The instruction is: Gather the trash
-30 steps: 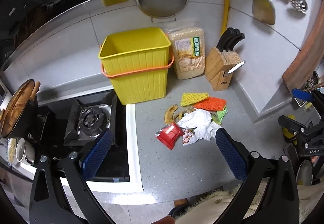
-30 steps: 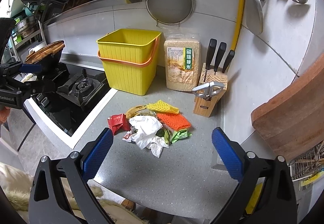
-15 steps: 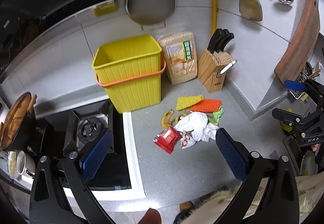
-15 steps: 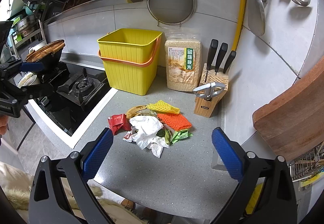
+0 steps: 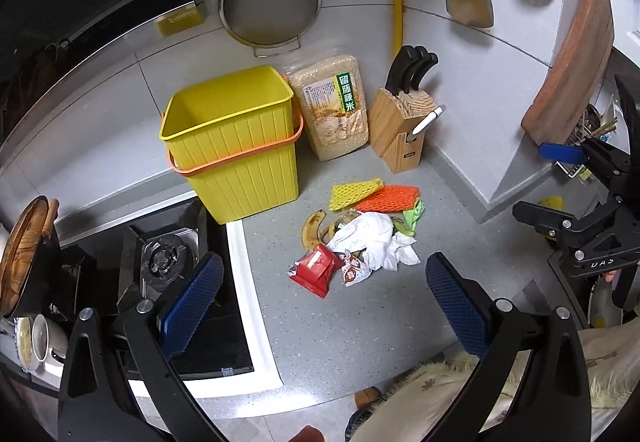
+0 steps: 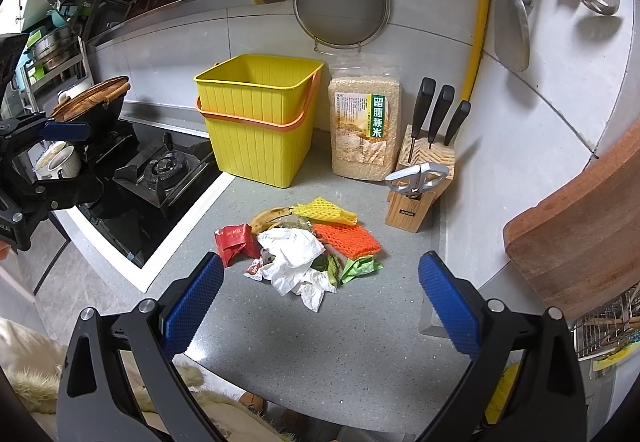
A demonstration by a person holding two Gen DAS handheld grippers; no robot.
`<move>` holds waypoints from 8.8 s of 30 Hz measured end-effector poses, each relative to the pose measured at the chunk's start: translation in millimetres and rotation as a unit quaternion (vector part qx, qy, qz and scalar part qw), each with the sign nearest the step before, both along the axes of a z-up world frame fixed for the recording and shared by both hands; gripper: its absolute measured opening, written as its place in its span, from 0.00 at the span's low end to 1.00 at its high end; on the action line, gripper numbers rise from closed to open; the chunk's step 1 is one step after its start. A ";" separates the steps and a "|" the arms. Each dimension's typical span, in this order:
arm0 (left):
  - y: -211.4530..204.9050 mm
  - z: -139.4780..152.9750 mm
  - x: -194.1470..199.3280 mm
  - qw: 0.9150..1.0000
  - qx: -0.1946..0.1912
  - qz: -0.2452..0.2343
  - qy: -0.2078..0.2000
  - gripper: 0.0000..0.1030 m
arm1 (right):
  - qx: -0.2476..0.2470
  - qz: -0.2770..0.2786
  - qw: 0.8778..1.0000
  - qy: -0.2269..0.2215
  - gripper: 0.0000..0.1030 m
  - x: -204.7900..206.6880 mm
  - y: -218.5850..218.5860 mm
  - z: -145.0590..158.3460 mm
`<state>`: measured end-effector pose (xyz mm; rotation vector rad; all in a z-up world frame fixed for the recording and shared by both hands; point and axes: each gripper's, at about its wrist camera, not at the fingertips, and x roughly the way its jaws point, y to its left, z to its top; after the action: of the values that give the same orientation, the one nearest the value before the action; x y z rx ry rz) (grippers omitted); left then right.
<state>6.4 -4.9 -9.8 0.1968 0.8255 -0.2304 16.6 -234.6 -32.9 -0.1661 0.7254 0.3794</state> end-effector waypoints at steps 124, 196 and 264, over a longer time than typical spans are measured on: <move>86.1 -134.2 11.3 0.985 -0.101 0.137 0.020 0.41 | 0.209 -0.035 0.943 0.255 0.05 146.8 42.0 -191.6; 68.5 -28.8 298.0 0.984 -0.017 0.143 -0.106 0.94 | 0.202 -0.100 0.972 0.064 0.03 41.8 -66.2 -71.3; -32.4 -262.4 90.1 0.993 -0.041 0.001 0.107 0.94 | 0.054 -0.083 0.994 0.052 0.92 13.5 -56.4 -126.3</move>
<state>96.5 -37.3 -272.2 0.0955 1.0260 -0.2856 30.1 -290.9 -159.1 0.0165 0.8136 0.2687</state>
